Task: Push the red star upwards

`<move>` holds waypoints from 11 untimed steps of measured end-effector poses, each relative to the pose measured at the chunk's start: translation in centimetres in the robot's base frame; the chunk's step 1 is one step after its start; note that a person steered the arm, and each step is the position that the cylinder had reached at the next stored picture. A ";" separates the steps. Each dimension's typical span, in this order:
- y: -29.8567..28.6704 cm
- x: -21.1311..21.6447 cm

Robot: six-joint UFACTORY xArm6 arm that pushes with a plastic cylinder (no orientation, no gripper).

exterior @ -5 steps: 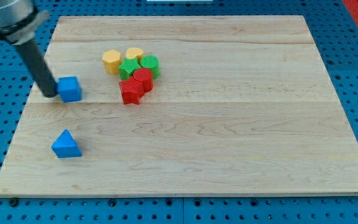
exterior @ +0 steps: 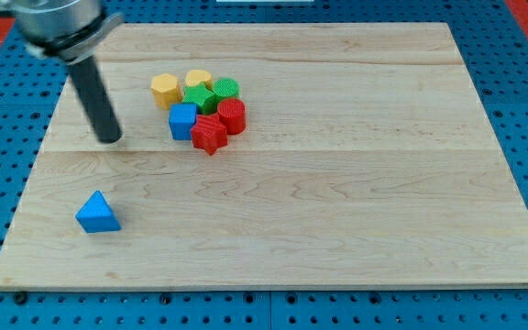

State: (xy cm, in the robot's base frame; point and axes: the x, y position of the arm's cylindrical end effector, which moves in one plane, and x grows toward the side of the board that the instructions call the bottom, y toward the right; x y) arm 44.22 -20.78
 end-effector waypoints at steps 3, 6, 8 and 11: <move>11.9 0.0; -0.3 -0.1; -9.5 10.2; 1.3 10.5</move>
